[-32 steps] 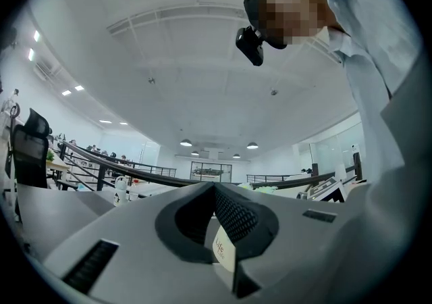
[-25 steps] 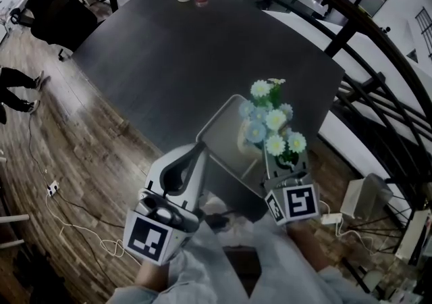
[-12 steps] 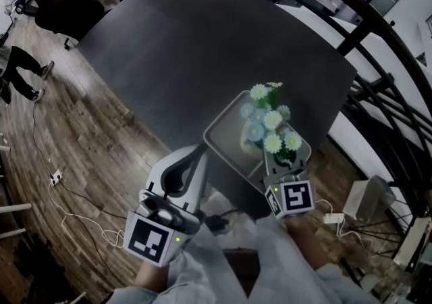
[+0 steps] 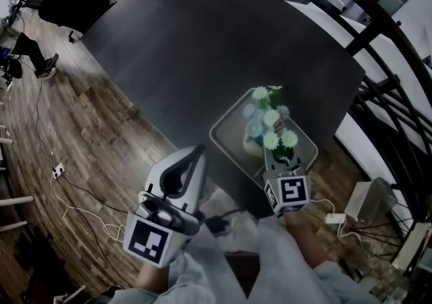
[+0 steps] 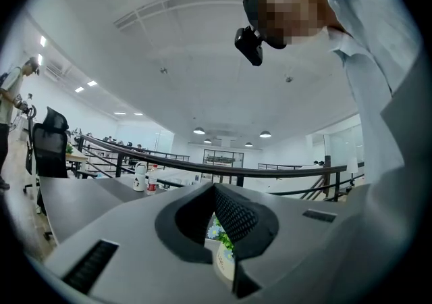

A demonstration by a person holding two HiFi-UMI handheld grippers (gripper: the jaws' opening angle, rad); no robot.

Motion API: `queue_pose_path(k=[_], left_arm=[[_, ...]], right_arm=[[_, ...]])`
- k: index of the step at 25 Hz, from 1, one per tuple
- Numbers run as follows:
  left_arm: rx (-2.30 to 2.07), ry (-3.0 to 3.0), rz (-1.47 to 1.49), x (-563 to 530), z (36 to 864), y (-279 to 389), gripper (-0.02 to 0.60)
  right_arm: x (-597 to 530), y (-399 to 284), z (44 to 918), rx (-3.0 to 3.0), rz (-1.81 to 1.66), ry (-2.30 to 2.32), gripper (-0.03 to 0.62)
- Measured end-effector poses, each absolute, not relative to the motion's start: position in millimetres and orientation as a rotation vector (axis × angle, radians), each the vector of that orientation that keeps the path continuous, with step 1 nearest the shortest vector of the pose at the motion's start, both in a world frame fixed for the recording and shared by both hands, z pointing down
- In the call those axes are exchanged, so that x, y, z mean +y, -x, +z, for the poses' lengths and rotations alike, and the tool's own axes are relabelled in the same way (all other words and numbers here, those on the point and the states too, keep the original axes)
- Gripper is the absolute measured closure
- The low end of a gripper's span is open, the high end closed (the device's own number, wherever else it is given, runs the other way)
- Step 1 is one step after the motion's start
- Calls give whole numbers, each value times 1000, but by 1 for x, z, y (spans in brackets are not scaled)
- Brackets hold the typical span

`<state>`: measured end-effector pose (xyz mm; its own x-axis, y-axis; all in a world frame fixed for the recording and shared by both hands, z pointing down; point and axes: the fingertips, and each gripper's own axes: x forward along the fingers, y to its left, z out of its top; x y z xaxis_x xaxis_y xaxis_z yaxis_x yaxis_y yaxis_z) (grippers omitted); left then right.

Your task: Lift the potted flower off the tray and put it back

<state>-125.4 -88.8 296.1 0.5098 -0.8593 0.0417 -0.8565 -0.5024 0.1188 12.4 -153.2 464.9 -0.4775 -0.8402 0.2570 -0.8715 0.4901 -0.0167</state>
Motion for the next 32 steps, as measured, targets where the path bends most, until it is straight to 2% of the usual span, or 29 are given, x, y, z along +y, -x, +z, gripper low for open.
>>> queue_pose_path(k=[7, 14, 17, 24, 32], left_arm=[[-1507, -2606, -24, -86, 300, 129, 583], [-1501, -2608, -30, -87, 295, 130, 583], [-1498, -2611, -37, -86, 294, 127, 583], [-1482, -2626, -49, -83, 291, 119, 583], [-1464, -2657, -75, -75, 284, 103, 583]], right_arm=[[-149, -8, 478, -2517, 216, -1443, 530], [-146, 0, 483, -2508, 210, -1381, 490], [-145, 1, 483, -2513, 244, -1363, 463], [-139, 4, 486, -2527, 324, -1300, 334], [-123, -9, 484, -2519, 355, -1296, 324]])
